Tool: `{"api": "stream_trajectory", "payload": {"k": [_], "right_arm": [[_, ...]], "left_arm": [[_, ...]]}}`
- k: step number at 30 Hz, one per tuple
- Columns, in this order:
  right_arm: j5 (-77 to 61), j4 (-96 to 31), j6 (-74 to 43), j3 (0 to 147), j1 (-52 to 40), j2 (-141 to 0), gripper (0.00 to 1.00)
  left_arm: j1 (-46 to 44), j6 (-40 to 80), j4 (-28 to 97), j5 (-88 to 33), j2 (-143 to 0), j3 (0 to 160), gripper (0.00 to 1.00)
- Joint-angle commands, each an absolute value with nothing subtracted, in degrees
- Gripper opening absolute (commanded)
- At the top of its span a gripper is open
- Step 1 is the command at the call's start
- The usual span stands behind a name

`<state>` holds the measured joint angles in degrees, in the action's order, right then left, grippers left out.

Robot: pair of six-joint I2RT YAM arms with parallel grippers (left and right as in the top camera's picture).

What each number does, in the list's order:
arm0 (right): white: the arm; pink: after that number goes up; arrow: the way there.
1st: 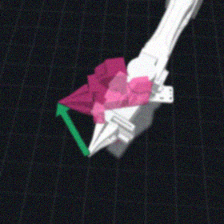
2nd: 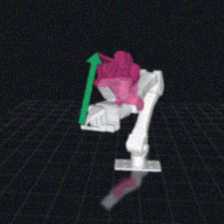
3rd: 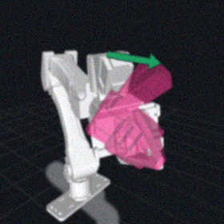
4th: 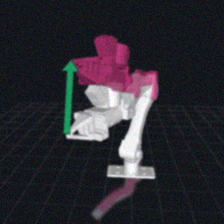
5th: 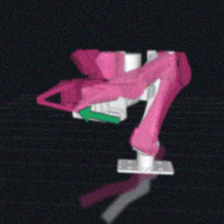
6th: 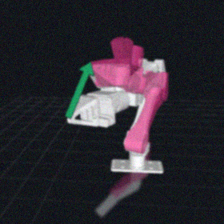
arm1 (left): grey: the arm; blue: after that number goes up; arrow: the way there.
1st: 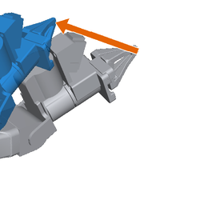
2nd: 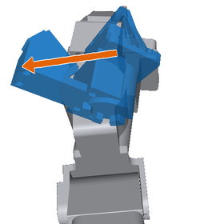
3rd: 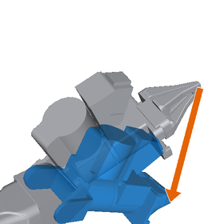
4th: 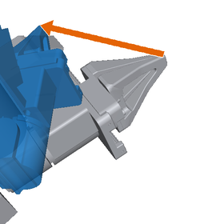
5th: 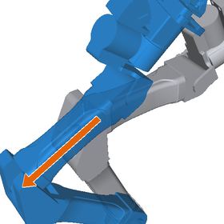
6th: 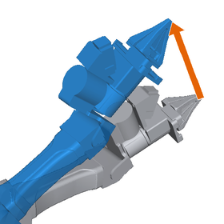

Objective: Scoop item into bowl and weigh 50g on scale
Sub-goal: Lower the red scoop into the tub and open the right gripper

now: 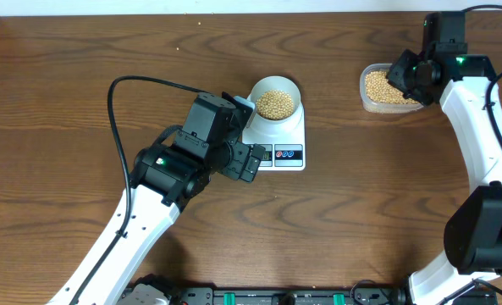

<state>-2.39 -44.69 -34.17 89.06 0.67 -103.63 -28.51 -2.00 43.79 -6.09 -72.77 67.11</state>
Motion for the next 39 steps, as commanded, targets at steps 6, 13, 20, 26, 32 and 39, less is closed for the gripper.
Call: {"api": "stream_trajectory", "payload": {"k": [6,13,20,26,32,39], "right_arm": [[-5.37,-40.29,-36.32,84.93,0.89,-102.65,0.61],[-7.2,-39.62,-33.15,83.24,1.19,-102.65,0.8],[-10.59,-40.45,-31.64,81.93,1.45,-102.65,0.99],[-11.35,-48.34,-32.8,81.73,2.81,-102.65,0.99],[-11.86,-49.3,-35.66,81.73,4.67,-102.65,0.99],[-16.34,-45.58,-35.59,81.76,7.16,-102.21,0.99]], "left_arm": [[-28.36,-2.79,44.12,-6.42,-73.21,66.92,0.98],[-28.36,-2.79,44.12,-6.42,-73.21,66.92,0.98],[-28.36,-2.79,44.12,-6.42,-73.21,66.92,0.98],[-28.36,-2.79,44.12,-6.42,-73.21,66.92,0.98],[-28.36,-2.79,44.12,-6.42,-73.21,66.92,0.98],[-28.36,-2.79,44.12,-6.42,-73.21,66.92,0.98]]}}
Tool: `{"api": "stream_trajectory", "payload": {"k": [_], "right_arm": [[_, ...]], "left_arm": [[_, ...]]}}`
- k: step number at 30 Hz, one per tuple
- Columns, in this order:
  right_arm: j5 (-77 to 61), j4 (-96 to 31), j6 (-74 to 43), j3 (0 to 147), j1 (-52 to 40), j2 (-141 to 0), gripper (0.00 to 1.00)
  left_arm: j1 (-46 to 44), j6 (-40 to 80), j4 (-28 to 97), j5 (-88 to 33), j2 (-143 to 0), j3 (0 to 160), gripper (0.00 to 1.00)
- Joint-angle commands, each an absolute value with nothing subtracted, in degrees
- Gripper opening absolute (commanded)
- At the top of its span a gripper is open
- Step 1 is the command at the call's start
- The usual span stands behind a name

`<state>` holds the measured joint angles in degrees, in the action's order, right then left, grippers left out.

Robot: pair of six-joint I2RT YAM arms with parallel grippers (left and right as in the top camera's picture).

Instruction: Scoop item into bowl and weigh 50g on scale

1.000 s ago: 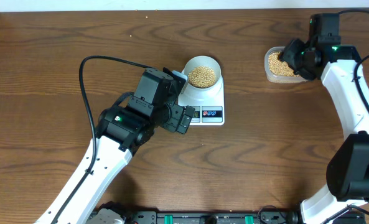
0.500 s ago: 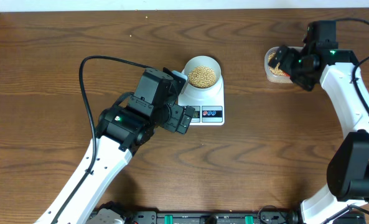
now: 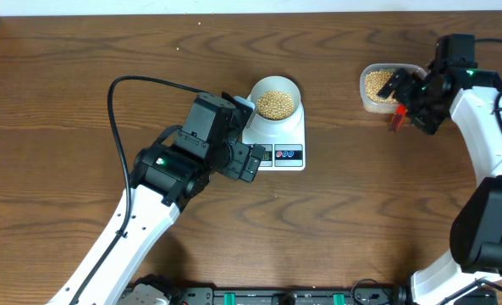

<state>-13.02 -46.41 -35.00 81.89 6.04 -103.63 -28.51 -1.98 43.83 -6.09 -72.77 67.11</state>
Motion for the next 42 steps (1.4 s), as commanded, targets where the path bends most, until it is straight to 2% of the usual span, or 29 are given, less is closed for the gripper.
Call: {"api": "stream_trajectory", "payload": {"k": [1,6,12,22,29,35,42], "right_arm": [[-18.04,-44.93,-34.44,81.76,7.66,-101.8,0.99],[-21.41,-44.49,-29.3,82.02,8.97,-97.95,0.99],[-21.37,-44.77,-20.93,82.04,8.95,-86.91,0.99],[-21.17,-51.0,-19.4,82.04,8.95,-70.28,0.99],[-19.88,-57.34,-15.59,82.04,8.95,-66.04,0.99],[-17.91,-57.34,-15.33,82.04,8.95,-63.09,0.99],[-17.37,-55.86,-7.51,81.95,8.91,-58.46,0.99]], "left_arm": [[-28.36,-2.79,44.12,-6.42,-73.21,66.92,0.98],[-28.36,-2.79,44.12,-6.42,-73.21,66.92,0.98],[-28.36,-2.76,44.12,-6.42,-73.21,66.92,0.98],[-28.36,-2.79,44.12,-6.42,-73.21,66.92,0.98],[-28.36,-2.79,44.12,-6.42,-73.21,66.92,0.98],[-28.36,-2.79,44.12,-6.42,-73.21,66.92,0.98],[-28.36,-2.79,44.12,-6.42,-73.21,66.92,0.98]]}}
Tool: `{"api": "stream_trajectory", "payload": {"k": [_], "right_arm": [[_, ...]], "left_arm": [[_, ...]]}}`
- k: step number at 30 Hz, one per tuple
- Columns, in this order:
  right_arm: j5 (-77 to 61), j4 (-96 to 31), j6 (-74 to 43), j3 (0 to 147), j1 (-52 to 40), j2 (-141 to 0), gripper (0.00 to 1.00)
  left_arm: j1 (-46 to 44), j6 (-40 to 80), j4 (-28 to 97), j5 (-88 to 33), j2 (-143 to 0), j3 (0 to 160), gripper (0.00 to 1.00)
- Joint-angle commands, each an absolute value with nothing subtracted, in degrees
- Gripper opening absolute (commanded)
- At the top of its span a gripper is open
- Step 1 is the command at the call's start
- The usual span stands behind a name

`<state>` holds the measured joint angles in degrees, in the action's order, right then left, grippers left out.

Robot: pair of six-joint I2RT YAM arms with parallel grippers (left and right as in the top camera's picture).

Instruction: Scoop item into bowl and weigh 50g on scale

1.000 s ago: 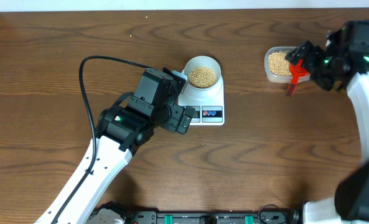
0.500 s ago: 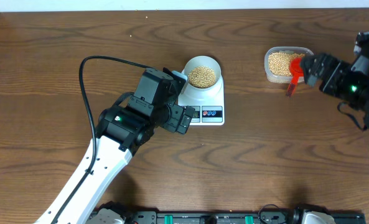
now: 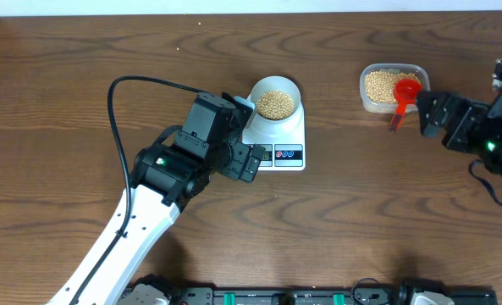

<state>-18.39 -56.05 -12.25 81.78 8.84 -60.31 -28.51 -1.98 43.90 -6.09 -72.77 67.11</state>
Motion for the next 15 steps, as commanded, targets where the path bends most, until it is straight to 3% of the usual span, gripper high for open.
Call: {"api": "stream_trajectory", "payload": {"k": [1,8,15], "right_arm": [[-16.71,-55.83,-7.55,81.65,8.88,-57.8,0.99],[-13.58,-52.21,-2.76,74.67,8.91,-50.22,0.99],[-13.61,-37.12,-0.49,55.72,8.91,-34.98,0.99]], "left_arm": [[-28.36,-2.79,44.12,-6.42,-73.21,66.92,0.98],[-28.36,-2.79,44.12,-6.42,-73.21,66.92,0.98],[-28.36,-2.79,44.12,-6.42,-73.21,66.92,0.98]]}}
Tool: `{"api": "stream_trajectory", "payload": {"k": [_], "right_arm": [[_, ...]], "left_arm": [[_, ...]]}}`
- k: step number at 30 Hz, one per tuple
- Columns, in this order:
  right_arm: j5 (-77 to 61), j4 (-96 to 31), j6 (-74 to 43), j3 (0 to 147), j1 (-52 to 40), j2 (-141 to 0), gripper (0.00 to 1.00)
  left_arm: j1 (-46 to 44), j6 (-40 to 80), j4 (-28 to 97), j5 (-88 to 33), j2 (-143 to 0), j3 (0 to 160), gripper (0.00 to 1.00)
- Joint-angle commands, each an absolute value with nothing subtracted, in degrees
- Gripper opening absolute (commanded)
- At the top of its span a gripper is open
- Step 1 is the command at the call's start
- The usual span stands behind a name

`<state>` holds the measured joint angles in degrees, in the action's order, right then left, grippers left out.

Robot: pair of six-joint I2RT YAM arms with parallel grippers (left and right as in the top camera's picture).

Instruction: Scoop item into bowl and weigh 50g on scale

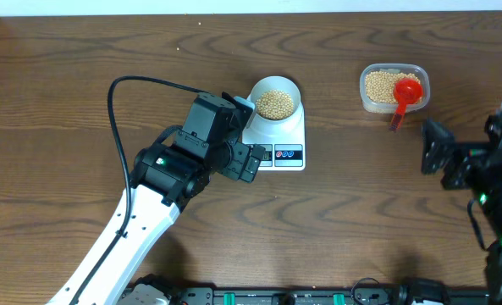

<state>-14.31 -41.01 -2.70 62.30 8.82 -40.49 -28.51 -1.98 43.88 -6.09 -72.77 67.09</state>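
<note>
A white bowl point(276, 102) filled with soybeans stands on the white scale point(278, 146) in the middle of the table. At the back right is a clear container point(377, 89) of soybeans. The red scoop point(407, 91) lies in it, its handle sticking out over the front rim. My right gripper point(428, 151) is in front of the container, clear of the scoop, fingers apart and holding nothing. My left gripper point(249, 161) hangs at the scale's front left corner. Its jaws are too dark to read.
The left arm's black cable point(115, 110) loops over the table to the left of the scale. The table's back edge point(234, 12) runs along the top of the view. A black rail point(276, 296) lies along the front edge.
My right gripper has moved toward the front of the table, farther from the container. The red scoop stays in the container. The left arm, bowl and scale have not moved.
At first my right gripper was down over the beans in the container. Then it was at the container's front right rim with the red scoop handle beside it. Later it was off the scoop, which lay in the container, and now it is farther away.
</note>
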Motion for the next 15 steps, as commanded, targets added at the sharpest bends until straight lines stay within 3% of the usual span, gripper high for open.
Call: {"api": "stream_trajectory", "payload": {"k": [1,15], "right_arm": [[-13.63,-35.07,-0.49,53.01,8.91,-32.88,0.99],[-13.63,-8.84,-0.54,19.14,8.91,-9.63,0.99]], "left_arm": [[-28.36,-2.79,44.12,-6.42,-73.21,66.92,0.98],[-28.36,-2.79,44.12,-6.42,-73.21,66.92,0.98]]}}
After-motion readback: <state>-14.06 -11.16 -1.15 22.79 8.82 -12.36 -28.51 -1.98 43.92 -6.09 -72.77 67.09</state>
